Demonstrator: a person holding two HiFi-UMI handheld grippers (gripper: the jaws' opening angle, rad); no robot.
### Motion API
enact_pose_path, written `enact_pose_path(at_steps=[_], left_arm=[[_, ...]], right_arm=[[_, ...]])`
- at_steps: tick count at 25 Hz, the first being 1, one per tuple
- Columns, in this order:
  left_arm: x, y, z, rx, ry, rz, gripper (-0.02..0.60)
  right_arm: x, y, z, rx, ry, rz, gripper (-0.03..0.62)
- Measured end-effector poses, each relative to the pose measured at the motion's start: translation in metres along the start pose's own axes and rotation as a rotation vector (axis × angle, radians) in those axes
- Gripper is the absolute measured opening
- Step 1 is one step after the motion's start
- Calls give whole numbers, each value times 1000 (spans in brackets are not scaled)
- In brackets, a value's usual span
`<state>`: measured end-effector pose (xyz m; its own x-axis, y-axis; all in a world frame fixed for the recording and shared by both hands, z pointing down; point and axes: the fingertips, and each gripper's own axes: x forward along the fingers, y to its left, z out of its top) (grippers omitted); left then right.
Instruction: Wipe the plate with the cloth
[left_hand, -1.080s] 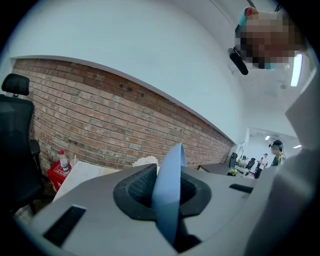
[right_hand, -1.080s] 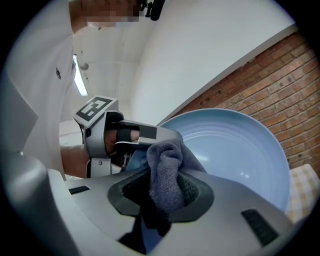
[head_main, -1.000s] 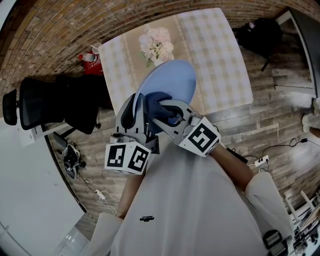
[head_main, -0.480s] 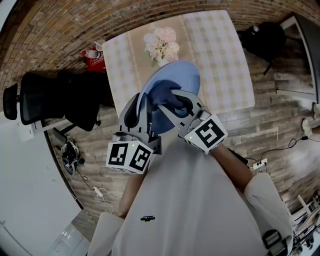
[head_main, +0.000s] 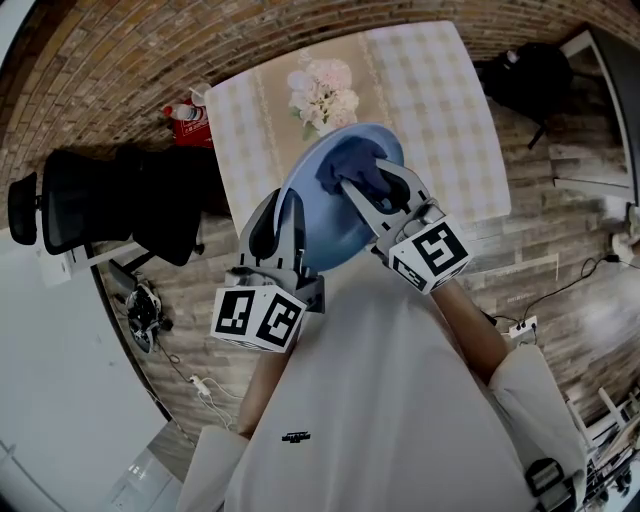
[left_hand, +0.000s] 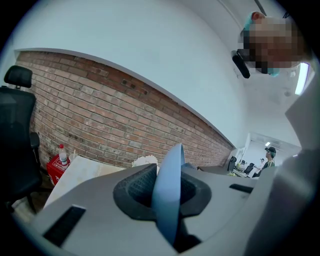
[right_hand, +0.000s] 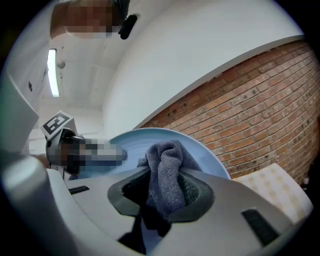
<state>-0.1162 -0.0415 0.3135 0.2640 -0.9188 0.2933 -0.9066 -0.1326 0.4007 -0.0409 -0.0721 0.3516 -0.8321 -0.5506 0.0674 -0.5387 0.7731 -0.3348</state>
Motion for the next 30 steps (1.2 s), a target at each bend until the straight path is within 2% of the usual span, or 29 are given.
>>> enact_pose_path(at_steps=[8,14,19,25,30], left_arm=[[4,2,9,-31,-9,-7,48],[3,5,16,-45,-21,-5,48],[4,6,20,-52,-33,-1,48],[1,9,22,-49,-44,9,48],[-1,6,21,-37,-48,8,48]], right_arm=[[-11,-26,-19,23,44,-60,118],[-17,-22,-34,37,84,-59,118],[-19,-10,-43,37,117,-22,118],[-19,20,-55,27,170,72,118],[-16,40,-50,0,169,118,118]])
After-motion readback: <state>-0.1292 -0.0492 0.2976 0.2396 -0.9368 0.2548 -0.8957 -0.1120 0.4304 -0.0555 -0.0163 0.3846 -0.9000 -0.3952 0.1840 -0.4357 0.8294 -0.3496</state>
